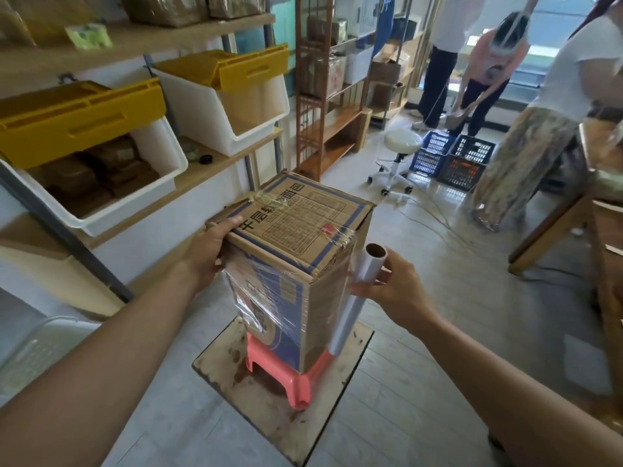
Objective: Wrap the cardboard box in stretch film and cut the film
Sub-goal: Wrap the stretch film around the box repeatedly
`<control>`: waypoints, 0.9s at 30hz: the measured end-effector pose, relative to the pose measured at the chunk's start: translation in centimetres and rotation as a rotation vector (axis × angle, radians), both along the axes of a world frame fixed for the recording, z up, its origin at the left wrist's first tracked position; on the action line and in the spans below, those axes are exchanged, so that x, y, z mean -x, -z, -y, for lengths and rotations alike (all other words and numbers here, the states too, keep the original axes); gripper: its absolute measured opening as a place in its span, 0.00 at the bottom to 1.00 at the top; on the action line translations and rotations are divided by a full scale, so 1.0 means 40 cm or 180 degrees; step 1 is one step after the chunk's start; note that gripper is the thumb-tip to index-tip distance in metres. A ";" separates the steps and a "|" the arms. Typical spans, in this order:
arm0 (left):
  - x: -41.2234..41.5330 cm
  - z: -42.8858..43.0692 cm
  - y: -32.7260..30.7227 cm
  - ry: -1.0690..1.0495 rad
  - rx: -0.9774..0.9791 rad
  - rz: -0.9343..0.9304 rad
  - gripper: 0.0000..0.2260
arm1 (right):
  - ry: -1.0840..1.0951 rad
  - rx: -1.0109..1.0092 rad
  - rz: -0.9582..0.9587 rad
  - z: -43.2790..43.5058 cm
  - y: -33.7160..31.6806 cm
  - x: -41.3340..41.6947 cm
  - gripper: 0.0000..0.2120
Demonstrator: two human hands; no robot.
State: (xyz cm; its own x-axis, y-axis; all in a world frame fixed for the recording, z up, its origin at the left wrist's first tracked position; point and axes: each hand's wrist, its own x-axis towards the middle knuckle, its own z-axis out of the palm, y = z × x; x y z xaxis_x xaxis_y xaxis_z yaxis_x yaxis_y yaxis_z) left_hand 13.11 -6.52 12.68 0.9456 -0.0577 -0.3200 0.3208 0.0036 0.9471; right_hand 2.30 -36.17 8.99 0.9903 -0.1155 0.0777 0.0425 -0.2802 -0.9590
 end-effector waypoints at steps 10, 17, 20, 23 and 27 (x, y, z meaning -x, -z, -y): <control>0.016 0.020 0.032 -0.0114 0.0049 0.0417 0.18 | -0.0793 0.0544 -0.0319 0.071 0.037 -0.052 0.29; 0.013 0.042 0.045 -0.0546 -0.0038 0.0640 0.16 | -0.0886 0.0791 -0.0265 0.107 0.039 -0.105 0.25; 0.012 0.053 0.049 -0.0670 -0.0057 0.0639 0.15 | -0.0837 0.0709 -0.0350 0.129 0.030 -0.123 0.18; 0.012 0.061 0.051 -0.0729 0.0004 0.0608 0.17 | -0.0757 0.0417 -0.0456 0.131 0.017 -0.130 0.23; 0.018 0.062 0.051 -0.0684 -0.0005 0.0639 0.18 | -0.0860 0.0214 -0.0384 0.114 0.016 -0.145 0.26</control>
State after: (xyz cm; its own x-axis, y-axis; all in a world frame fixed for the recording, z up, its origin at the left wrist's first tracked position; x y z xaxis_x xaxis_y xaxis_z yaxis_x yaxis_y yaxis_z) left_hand 12.40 -8.99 10.62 0.9805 0.1511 -0.1253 0.1190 0.0497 0.9916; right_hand 8.09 -40.73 8.35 0.9870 0.1547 -0.0437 0.0112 -0.3372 -0.9414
